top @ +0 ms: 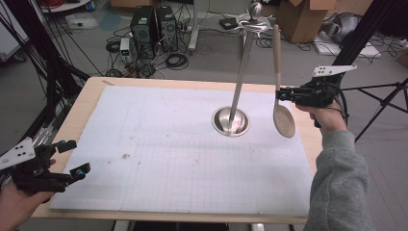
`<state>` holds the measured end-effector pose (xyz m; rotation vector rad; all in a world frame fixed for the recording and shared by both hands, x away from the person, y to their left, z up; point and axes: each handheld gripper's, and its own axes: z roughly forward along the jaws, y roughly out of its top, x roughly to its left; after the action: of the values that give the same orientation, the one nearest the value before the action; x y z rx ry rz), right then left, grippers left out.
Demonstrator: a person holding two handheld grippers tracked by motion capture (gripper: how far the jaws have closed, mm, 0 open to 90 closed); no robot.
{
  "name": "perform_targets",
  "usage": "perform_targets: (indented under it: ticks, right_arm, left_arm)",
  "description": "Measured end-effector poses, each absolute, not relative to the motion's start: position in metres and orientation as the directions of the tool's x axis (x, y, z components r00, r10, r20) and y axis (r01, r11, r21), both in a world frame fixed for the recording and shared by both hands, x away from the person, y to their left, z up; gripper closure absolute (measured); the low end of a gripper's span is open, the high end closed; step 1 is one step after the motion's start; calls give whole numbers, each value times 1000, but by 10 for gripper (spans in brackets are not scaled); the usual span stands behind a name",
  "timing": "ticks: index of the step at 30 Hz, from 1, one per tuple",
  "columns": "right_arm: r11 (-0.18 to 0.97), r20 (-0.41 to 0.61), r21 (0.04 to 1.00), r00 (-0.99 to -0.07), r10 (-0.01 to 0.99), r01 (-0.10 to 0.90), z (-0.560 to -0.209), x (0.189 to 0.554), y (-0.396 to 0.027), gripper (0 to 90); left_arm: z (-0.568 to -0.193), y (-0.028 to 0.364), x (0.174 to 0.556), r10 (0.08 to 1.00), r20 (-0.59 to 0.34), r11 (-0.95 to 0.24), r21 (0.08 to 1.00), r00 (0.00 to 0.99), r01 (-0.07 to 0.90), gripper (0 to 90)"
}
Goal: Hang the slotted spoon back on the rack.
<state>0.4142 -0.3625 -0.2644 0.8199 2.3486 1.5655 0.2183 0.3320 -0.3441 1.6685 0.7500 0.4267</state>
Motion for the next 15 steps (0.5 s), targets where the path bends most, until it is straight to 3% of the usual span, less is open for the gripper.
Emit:
perform_targets:
  ticks: [15]
  right_arm:
    - [279, 143, 899, -827, 543, 338, -272, 424, -344, 780]
  left_arm:
    - [-344, 333, 218, 678, -119, -93, 965, 725, 245, 47]
